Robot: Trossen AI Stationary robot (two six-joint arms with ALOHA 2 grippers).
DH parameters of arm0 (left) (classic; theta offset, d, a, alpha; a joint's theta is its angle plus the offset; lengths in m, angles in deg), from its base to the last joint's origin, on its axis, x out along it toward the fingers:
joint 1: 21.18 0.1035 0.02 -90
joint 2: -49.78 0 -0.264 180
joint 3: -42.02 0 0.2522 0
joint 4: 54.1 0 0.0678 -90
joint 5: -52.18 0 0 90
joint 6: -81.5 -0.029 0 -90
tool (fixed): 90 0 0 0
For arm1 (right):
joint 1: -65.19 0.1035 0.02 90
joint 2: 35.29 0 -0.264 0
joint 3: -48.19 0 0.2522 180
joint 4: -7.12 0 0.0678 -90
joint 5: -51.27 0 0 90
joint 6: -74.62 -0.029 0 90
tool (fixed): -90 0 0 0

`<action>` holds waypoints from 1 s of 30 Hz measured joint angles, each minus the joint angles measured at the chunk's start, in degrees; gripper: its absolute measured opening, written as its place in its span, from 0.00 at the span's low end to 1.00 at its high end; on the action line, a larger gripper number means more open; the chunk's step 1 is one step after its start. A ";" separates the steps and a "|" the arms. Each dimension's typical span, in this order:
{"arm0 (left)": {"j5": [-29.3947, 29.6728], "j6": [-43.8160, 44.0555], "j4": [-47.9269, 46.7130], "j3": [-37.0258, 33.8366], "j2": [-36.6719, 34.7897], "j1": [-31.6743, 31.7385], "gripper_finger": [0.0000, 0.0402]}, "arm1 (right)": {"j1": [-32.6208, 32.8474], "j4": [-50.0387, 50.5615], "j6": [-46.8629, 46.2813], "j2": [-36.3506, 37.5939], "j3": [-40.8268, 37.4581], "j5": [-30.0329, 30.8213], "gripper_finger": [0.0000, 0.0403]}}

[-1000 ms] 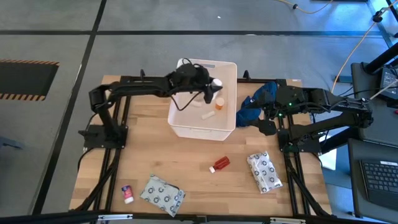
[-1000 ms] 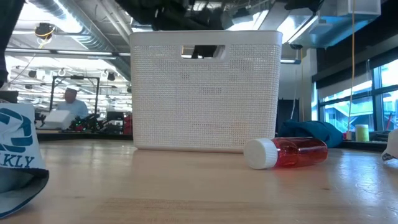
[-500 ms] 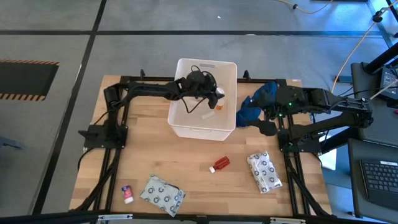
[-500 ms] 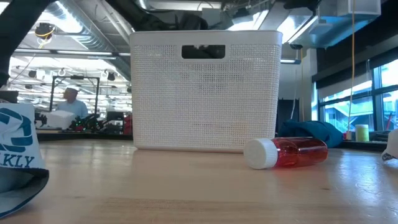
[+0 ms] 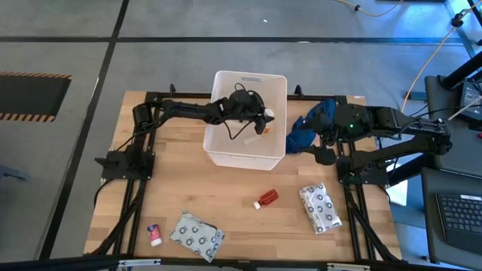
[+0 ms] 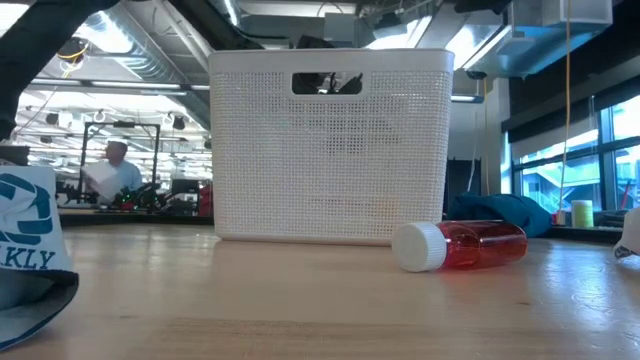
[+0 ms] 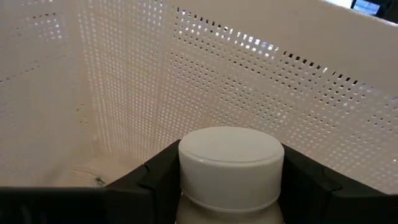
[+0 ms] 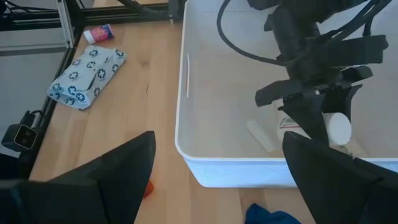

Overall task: Pick & place medical supplies in basket/bin
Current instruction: Put the white pill bottle into the white basket

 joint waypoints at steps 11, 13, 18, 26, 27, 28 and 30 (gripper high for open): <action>-0.67 -1.65 4.32 0.00 0.00 -3.09 0.49 | 0.01 0.00 0.03 0.00 0.00 0.00 0.87; -0.60 -2.08 4.25 0.00 0.00 -3.50 0.50 | 0.01 0.00 0.03 0.00 0.00 0.00 0.87; -0.95 -2.65 3.96 0.00 0.00 -3.66 0.50 | 0.00 0.00 0.03 0.00 0.00 0.00 0.87; -0.41 -3.70 5.48 0.00 0.08 -4.45 0.50 | 0.00 0.00 0.03 0.00 0.00 0.00 0.87; -0.43 -3.96 6.89 0.00 0.37 -4.61 0.50 | -0.01 0.00 0.03 0.00 0.00 0.00 0.87; -0.41 -4.05 8.17 0.02 0.76 -4.81 0.50 | 0.00 0.00 0.03 0.00 0.00 0.00 0.87; -0.59 -4.05 9.11 -0.02 1.17 -4.91 0.49 | 0.01 0.00 0.03 0.00 0.00 0.00 0.87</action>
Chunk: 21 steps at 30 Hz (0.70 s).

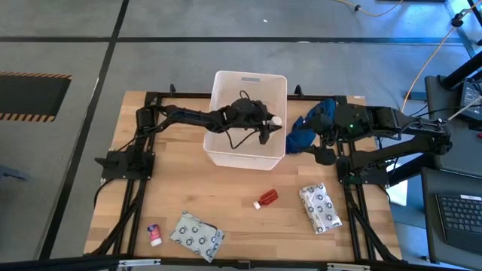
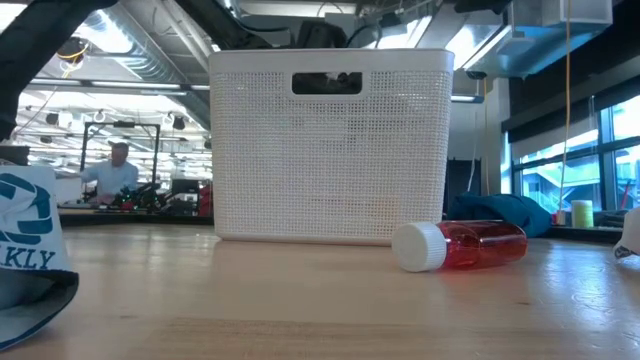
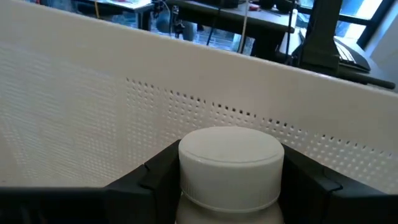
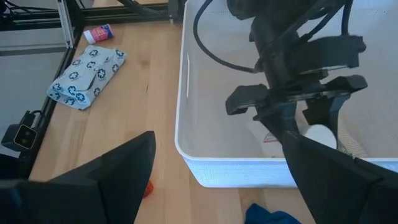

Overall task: Pick & place medical supplies in basket/bin
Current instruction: Put the white pill bottle into the white basket

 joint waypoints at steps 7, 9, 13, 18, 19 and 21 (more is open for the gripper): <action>-0.13 -1.50 1.30 0.00 0.05 0.07 0.50 | -0.02 0.00 0.00 0.00 0.00 0.00 0.87; -0.01 -1.40 3.01 0.03 0.97 0.10 0.50 | -0.01 0.00 0.00 0.00 0.00 0.00 0.87; -1.33 0.62 9.35 -3.16 2.33 0.28 0.49 | 0.00 -0.11 0.00 0.01 0.00 0.00 0.87; -1.54 1.32 15.17 -6.49 2.61 0.22 0.50 | -0.02 -0.64 -0.02 0.02 0.00 0.00 0.87; -1.51 0.62 15.74 -6.97 2.61 0.21 0.50 | 0.00 -0.83 0.00 0.02 0.00 0.00 0.87; -1.31 -0.99 17.04 -7.91 2.61 0.13 0.50 | -0.02 -0.90 0.00 0.00 0.00 0.00 0.87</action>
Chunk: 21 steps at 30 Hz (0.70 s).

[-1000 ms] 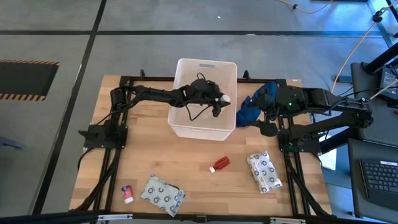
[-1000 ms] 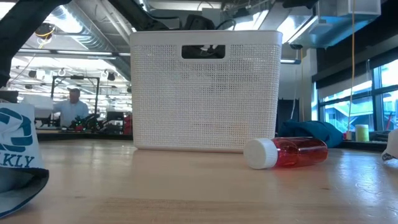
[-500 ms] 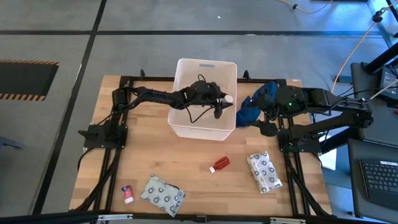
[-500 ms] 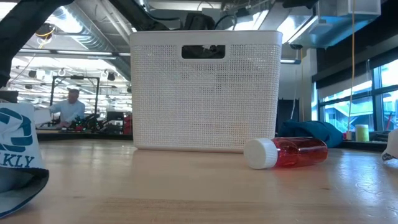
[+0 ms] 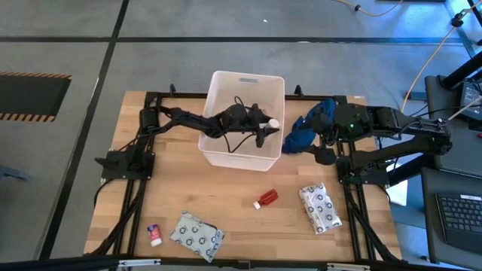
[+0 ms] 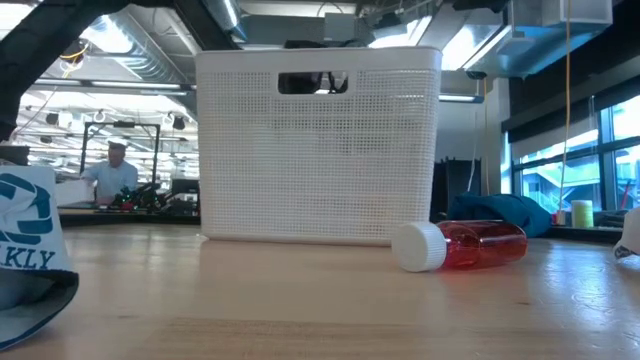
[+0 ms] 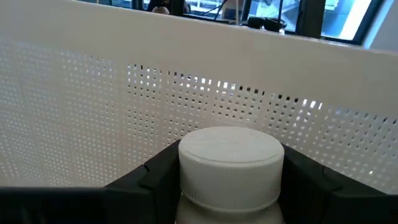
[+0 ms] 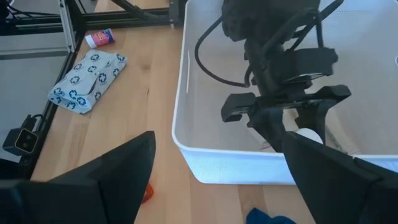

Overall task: Pick & place medical supplies in basket/bin
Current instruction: Put the white pill bottle into the white basket

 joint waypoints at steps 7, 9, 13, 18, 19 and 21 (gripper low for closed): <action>-0.26 -1.31 2.22 -0.83 0.80 0.55 0.50 | 0.00 0.00 0.00 0.02 0.00 0.00 0.87; -0.82 -0.68 2.15 -0.83 1.40 0.83 0.50 | 0.01 0.00 -0.01 0.01 0.00 0.00 0.87; -1.21 0.36 2.01 -0.83 2.34 0.94 0.51 | 0.02 0.03 0.00 0.01 0.00 -0.01 0.87; -0.17 -0.81 1.38 -0.83 2.64 0.91 0.52 | 0.02 0.03 0.00 0.02 0.00 -0.02 0.87; 0.79 -1.08 0.87 -0.83 2.64 0.88 0.52 | 0.02 0.03 -0.02 0.00 0.00 0.00 0.87; 1.48 -1.51 0.43 -0.83 2.66 0.85 0.52 | 0.02 0.03 -0.02 0.02 0.00 0.00 0.87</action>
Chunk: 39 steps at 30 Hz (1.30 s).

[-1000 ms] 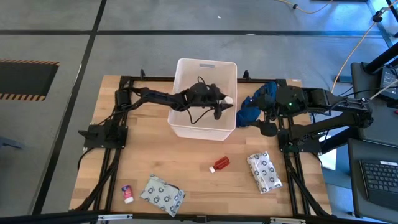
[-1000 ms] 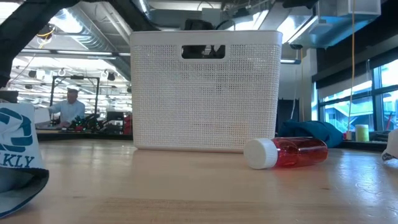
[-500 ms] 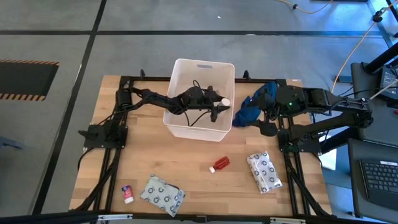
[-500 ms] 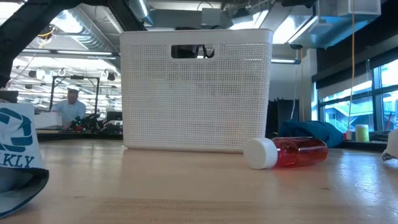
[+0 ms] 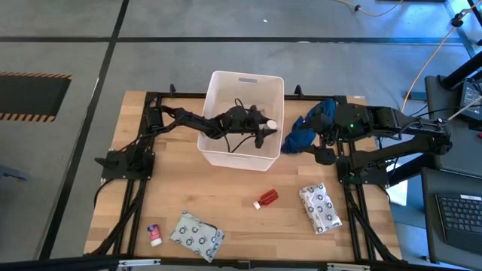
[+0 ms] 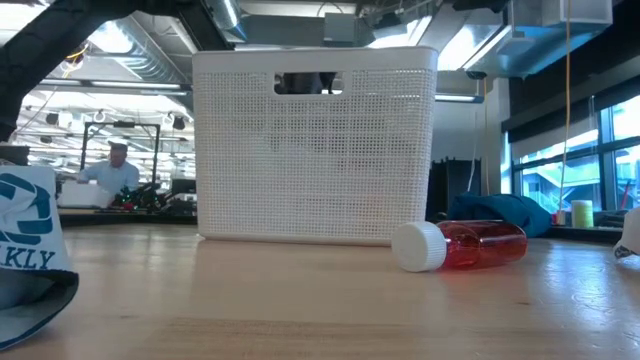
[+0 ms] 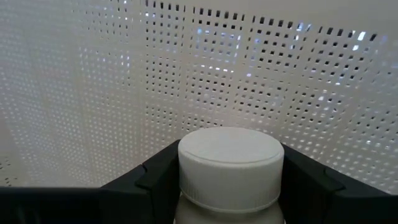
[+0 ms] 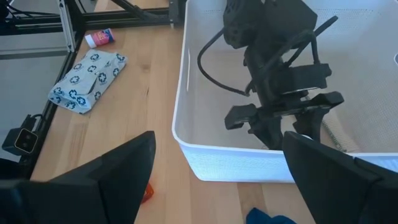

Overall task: Pick & place medical supplies in basket/bin
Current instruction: Put the white pill bottle into the white basket, then put the red pill bottle into the white basket

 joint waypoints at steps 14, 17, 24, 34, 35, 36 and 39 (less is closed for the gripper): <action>0.60 -0.68 -0.05 0.00 0.05 -0.09 0.52 | 0.00 0.04 0.00 -0.01 0.00 0.00 0.87; 0.07 -0.48 -0.06 0.06 0.07 -0.09 0.52 | 0.00 0.04 0.00 -0.02 0.00 0.00 0.87; -0.20 -0.09 -0.27 0.42 0.10 -0.34 0.62 | -0.02 0.04 0.00 -0.02 0.00 0.00 0.87; 0.07 -0.11 -0.20 0.44 -0.11 -0.48 0.73 | 0.00 0.04 0.00 -0.02 0.00 -0.02 0.87; 0.08 -0.11 -0.25 0.44 -0.33 -0.48 0.73 | -0.01 0.05 0.00 -0.02 0.00 0.00 0.87; 0.10 -0.05 -0.40 0.44 -0.62 -0.48 0.73 | 0.00 0.04 0.00 -0.01 0.00 -0.01 0.87; -1.25 1.64 -0.46 0.44 -1.89 -0.47 0.73 | -0.01 0.05 0.00 -0.01 0.00 0.00 0.87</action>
